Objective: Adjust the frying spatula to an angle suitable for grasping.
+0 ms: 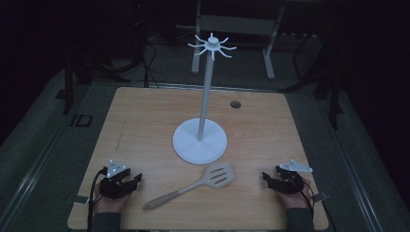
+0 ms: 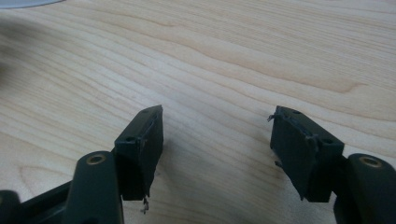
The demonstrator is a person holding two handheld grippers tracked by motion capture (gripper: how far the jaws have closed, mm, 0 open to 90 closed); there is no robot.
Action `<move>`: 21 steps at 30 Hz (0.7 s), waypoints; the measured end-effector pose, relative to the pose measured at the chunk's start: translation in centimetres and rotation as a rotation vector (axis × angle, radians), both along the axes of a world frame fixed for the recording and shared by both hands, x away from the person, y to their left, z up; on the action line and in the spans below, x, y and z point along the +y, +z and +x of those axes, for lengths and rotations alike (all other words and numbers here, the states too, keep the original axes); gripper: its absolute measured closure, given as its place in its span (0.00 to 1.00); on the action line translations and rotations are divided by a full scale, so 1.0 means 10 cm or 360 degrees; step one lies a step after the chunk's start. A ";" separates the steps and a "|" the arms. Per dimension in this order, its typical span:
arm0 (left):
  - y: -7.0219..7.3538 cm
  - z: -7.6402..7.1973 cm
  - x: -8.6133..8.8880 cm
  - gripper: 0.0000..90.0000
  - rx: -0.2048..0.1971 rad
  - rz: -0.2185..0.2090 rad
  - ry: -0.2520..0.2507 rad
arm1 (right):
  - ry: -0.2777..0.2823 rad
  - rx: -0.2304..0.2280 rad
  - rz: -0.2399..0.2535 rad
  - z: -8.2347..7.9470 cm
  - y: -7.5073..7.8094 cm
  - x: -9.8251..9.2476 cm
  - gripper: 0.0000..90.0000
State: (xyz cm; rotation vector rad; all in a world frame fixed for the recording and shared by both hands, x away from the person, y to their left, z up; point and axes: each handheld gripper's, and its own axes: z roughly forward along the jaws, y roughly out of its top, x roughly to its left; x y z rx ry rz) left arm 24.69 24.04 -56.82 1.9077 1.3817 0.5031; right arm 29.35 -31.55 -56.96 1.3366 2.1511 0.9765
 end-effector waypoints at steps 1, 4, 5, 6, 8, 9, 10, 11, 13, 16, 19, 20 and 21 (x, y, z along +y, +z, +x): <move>0.01 0.00 -0.02 0.53 0.0005 -0.0003 -0.0007 | -0.0016 -0.0007 -0.0005 0.00 0.00 0.00 0.38; 0.01 -0.02 -0.03 0.55 0.0010 0.0011 -0.0025 | -0.0021 0.0002 0.0062 -0.01 0.01 0.00 0.41; 0.00 -0.02 -0.03 0.55 0.0012 0.0014 -0.0025 | -0.0012 -0.0020 0.0058 -0.01 0.03 0.02 0.43; 0.00 -0.02 -0.03 0.55 0.0013 0.0014 -0.0024 | -0.0007 -0.0031 0.0065 -0.01 0.05 0.03 0.44; 0.01 -0.03 -0.02 0.55 0.0000 0.0004 -0.0003 | 0.0034 -0.0083 0.0070 -0.02 0.12 0.08 0.56; 0.01 -0.03 -0.02 0.55 0.0000 0.0004 -0.0003 | 0.0034 -0.0083 0.0070 -0.02 0.12 0.08 0.56; 0.01 -0.03 -0.02 0.55 0.0000 0.0004 -0.0003 | 0.0049 -0.0092 0.0082 -0.03 0.14 0.09 0.56; 0.02 -0.05 0.00 0.55 -0.0024 -0.0025 0.0014 | 0.0074 -0.0143 0.0123 -0.02 0.22 0.13 0.68; 0.03 -0.05 0.00 0.55 -0.0033 -0.0029 0.0023 | 0.0095 -0.0202 0.0141 -0.01 0.30 0.19 0.76; 0.03 -0.04 0.00 0.55 -0.0033 -0.0023 0.0028 | 0.0160 -0.0244 0.0160 0.01 0.40 0.31 0.88; 0.03 -0.03 -0.01 0.55 -0.0031 -0.0022 0.0033 | 0.0215 -0.0257 0.0146 0.02 0.44 0.41 0.94; 0.03 -0.02 -0.02 0.55 -0.0025 -0.0008 0.0026 | 0.0275 -0.0252 0.0127 0.03 0.47 0.53 0.96; 0.03 -0.02 -0.02 0.54 -0.0025 -0.0008 0.0026 | 0.0275 -0.0252 0.0127 0.03 0.47 0.53 0.96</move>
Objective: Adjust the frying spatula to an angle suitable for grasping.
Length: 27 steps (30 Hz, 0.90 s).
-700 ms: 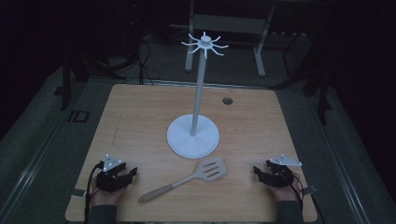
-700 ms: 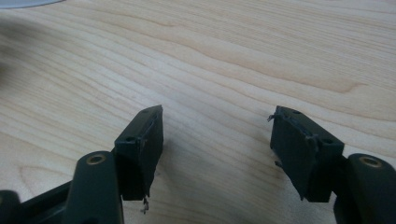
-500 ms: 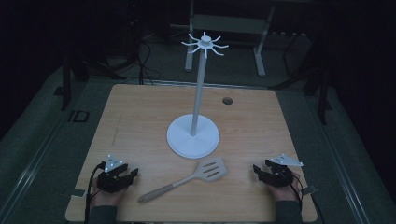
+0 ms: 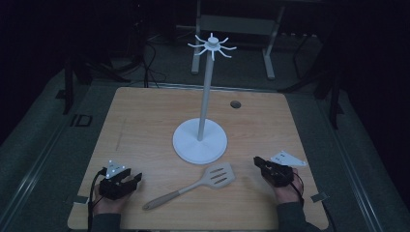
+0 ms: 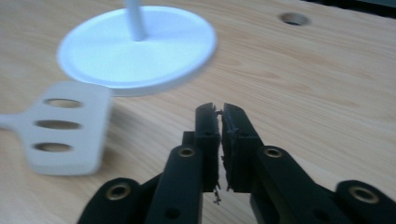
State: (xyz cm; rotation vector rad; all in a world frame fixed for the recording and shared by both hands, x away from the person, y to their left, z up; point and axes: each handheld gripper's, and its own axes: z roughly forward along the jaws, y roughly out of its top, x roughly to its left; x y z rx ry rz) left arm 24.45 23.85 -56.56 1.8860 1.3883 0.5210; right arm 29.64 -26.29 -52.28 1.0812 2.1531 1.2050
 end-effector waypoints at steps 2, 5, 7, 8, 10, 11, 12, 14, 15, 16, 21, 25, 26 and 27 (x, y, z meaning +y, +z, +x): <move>0.00 0.00 -0.01 0.54 0.0001 0.0006 -0.0003 | 0.0094 -0.0016 -0.0037 0.01 0.02 0.18 0.98; 0.01 0.00 0.00 0.54 -0.0009 0.0001 0.0000 | 0.0170 -0.0025 -0.0060 0.02 0.04 0.36 0.98; 0.01 0.00 0.01 0.54 -0.0014 -0.0003 0.0005 | 0.0212 -0.0029 -0.0065 0.04 0.07 0.47 0.98; 0.01 0.00 0.01 0.54 -0.0015 -0.0003 0.0008 | 0.0230 -0.0030 -0.0068 0.04 0.08 0.52 0.98; 0.01 0.00 0.01 0.54 -0.0013 -0.0002 0.0009 | 0.0273 -0.0033 -0.0071 0.06 0.10 0.63 0.98; 0.01 0.01 0.00 0.54 -0.0016 -0.0005 0.0013 | 0.0290 -0.0029 -0.0073 0.07 0.10 0.68 0.98; 0.01 0.01 0.00 0.54 -0.0019 -0.0010 0.0014 | 0.0309 -0.0026 -0.0082 0.07 0.11 0.73 0.98; 0.01 0.01 0.00 0.54 -0.0024 -0.0020 0.0020 | 0.0349 -0.0014 -0.0087 0.10 0.10 0.82 0.98; 0.02 0.01 0.01 0.54 -0.0025 -0.0020 0.0023 | 0.0365 -0.0008 -0.0096 0.11 0.10 0.87 0.98; 0.02 0.01 0.01 0.54 -0.0025 -0.0024 0.0028 | 0.0382 0.0003 -0.0104 0.11 0.09 0.92 0.98; 0.01 0.02 0.01 0.54 -0.0022 -0.0022 0.0028 | 0.0480 0.0032 -0.0148 0.07 0.04 1.17 0.98; 0.02 0.01 0.01 0.54 -0.0026 -0.0022 0.0026 | 0.0519 0.0052 -0.0240 0.03 -0.03 1.27 0.98; 0.02 0.01 0.01 0.54 -0.0025 -0.0020 0.0025 | 0.0520 0.0061 -0.0268 0.03 -0.05 1.28 0.98; 0.02 0.01 0.01 0.54 -0.0023 -0.0018 0.0025 | 0.0518 0.0073 -0.0284 0.03 -0.07 1.27 0.99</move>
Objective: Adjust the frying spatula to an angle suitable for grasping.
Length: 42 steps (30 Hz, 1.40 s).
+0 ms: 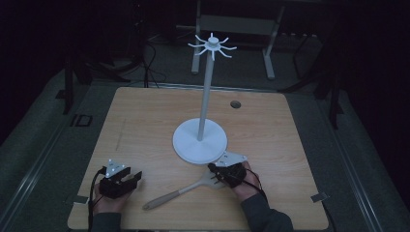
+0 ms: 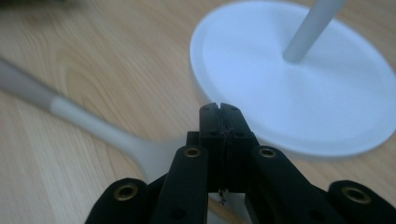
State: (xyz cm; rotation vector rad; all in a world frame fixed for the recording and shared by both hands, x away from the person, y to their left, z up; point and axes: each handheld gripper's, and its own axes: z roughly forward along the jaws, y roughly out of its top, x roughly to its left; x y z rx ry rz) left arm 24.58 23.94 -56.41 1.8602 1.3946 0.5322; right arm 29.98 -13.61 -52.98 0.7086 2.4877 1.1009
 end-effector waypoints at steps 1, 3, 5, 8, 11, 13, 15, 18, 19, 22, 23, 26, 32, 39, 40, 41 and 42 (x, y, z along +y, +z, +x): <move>0.00 0.00 0.00 0.54 0.0000 0.0001 0.0000 | 0.0000 0.0013 -0.0005 0.00 -0.02 -0.01 0.99; 0.00 0.00 0.00 0.54 -0.0002 0.0001 -0.0001 | -0.0002 0.0026 -0.0010 0.00 -0.04 -0.05 0.99; 0.01 0.00 0.00 0.54 -0.0003 0.0003 0.0003 | -0.0002 0.0035 -0.0012 0.00 -0.06 -0.08 0.99; 0.01 -0.01 0.00 0.54 -0.0015 -0.0002 0.0010 | -0.0007 0.0055 -0.0008 0.00 -0.07 -0.13 0.99; 0.01 -0.01 0.01 0.54 -0.0014 -0.0002 0.0014 | -0.0016 0.0059 -0.0011 -0.02 -0.08 -0.17 0.99; 0.02 -0.01 0.01 0.54 -0.0016 -0.0002 0.0013 | -0.0023 0.0066 -0.0008 -0.03 -0.09 -0.20 0.99; 0.02 -0.01 0.01 0.54 -0.0018 -0.0003 0.0015 | -0.0028 0.0071 -0.0005 -0.06 -0.10 -0.23 0.99; 0.02 -0.01 0.02 0.54 -0.0016 -0.0005 0.0017 | -0.0042 0.0085 -0.0017 -0.09 -0.13 -0.29 0.99; 0.01 -0.01 0.01 0.54 -0.0015 -0.0001 0.0016 | -0.0041 0.0098 -0.0003 -0.10 -0.14 -0.32 0.98; 0.01 0.00 0.01 0.54 -0.0004 0.0009 0.0012 | -0.0046 0.0112 0.0008 -0.13 -0.14 -0.37 0.98; 0.01 0.00 0.01 0.54 -0.0004 0.0010 0.0011 | -0.0042 0.0114 0.0005 -0.13 -0.13 -0.37 0.98; 0.01 -0.01 0.01 0.54 -0.0009 0.0009 0.0010 | -0.0029 0.0118 -0.0026 -0.14 -0.11 -0.36 0.98; 0.02 -0.01 0.02 0.54 -0.0016 0.0000 0.0015 | 0.0056 0.0097 -0.0056 -0.09 0.03 -0.19 0.94; 0.02 -0.01 0.03 0.54 -0.0016 0.0005 0.0016 | 0.0234 0.0102 -0.0150 -0.02 0.17 0.15 0.89; 0.02 -0.01 0.03 0.54 -0.0016 0.0005 0.0016 | 0.0234 0.0102 -0.0150 -0.02 0.17 0.15 0.89; 0.02 -0.02 0.03 0.54 -0.0019 0.0001 0.0020 | 0.0295 0.0132 -0.0188 -0.01 0.17 0.26 0.87; 0.02 -0.02 0.03 0.54 -0.0020 0.0003 0.0019 | 0.0316 0.0150 -0.0211 -0.01 0.17 0.31 0.87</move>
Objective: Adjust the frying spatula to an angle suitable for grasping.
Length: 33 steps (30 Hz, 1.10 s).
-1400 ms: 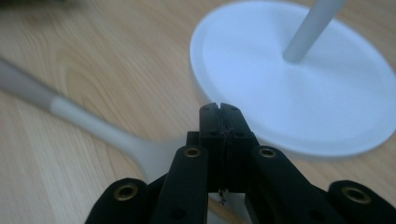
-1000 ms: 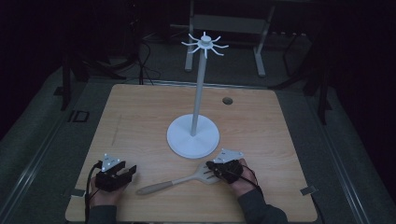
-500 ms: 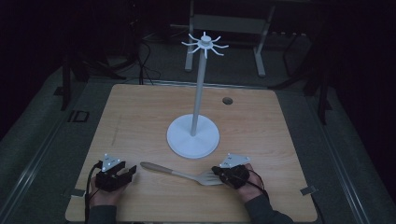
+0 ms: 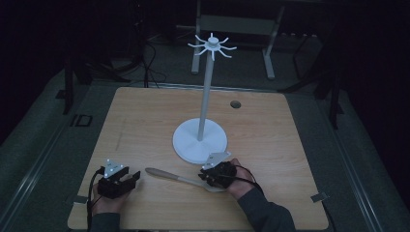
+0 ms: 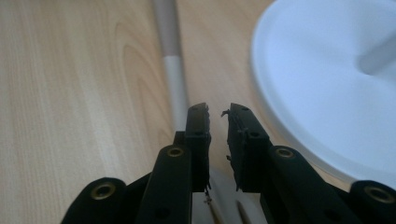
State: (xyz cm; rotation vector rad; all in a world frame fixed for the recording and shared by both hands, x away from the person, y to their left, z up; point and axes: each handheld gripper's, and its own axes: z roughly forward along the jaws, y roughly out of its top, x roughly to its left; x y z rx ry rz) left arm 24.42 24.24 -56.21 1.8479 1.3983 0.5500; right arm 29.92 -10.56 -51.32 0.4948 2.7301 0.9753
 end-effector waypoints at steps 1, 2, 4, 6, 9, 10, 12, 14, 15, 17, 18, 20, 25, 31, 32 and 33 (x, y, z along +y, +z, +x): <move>0.00 0.00 0.00 0.54 0.0000 0.0000 -0.0001 | 0.0023 0.0009 -0.0026 0.01 -0.01 0.04 0.86; 0.00 0.00 0.00 0.54 -0.0001 0.0000 0.0000 | 0.0036 0.0043 -0.0053 0.01 -0.03 0.09 0.85; 0.00 0.00 0.00 0.54 -0.0002 0.0000 0.0000 | 0.0064 0.0075 -0.0108 0.02 -0.07 0.16 0.85; 0.00 0.00 0.00 0.54 -0.0003 -0.0001 0.0001 | 0.0090 0.0086 -0.0138 0.03 -0.10 0.19 0.85; 0.00 0.00 0.00 0.54 -0.0002 0.0001 0.0000 | 0.0138 0.0130 -0.0244 0.05 -0.18 0.29 0.85; 0.00 0.00 0.00 0.54 -0.0003 0.0001 -0.0001 | 0.0157 0.0139 -0.0253 0.06 -0.20 0.31 0.85; 0.00 0.00 0.00 0.54 -0.0002 0.0001 -0.0002 | 0.0167 0.0144 -0.0261 0.06 -0.20 0.33 0.85; 0.00 0.00 0.00 0.54 -0.0001 0.0003 -0.0004 | 0.0170 0.0160 -0.0309 0.08 -0.23 0.39 0.84; 0.00 0.00 0.00 0.54 -0.0001 0.0005 -0.0004 | 0.0176 0.0166 -0.0328 0.09 -0.23 0.40 0.83; 0.00 0.00 0.00 0.54 -0.0001 0.0005 -0.0004 | 0.0184 0.0169 -0.0329 0.10 -0.24 0.41 0.83; 0.00 0.00 0.00 0.54 -0.0001 0.0004 -0.0004 | 0.0184 0.0169 -0.0329 0.10 -0.24 0.41 0.83; 0.00 0.00 0.00 0.54 -0.0001 0.0004 -0.0004 | 0.0196 0.0196 -0.0343 0.12 -0.25 0.44 0.84; 0.01 0.00 0.00 0.54 -0.0005 -0.0002 -0.0001 | 0.0203 0.0155 -0.0358 0.09 -0.25 0.44 0.86; 0.00 0.00 0.01 0.54 -0.0005 -0.0005 0.0003 | 0.0163 0.0070 -0.0344 0.05 -0.25 0.27 0.87; 0.00 0.00 0.01 0.54 -0.0004 -0.0003 0.0001 | 0.0147 0.0063 -0.0331 0.05 -0.25 0.22 0.87; 0.00 0.00 0.01 0.54 -0.0003 0.0000 -0.0001 | 0.0132 0.0055 -0.0315 0.05 -0.24 0.16 0.87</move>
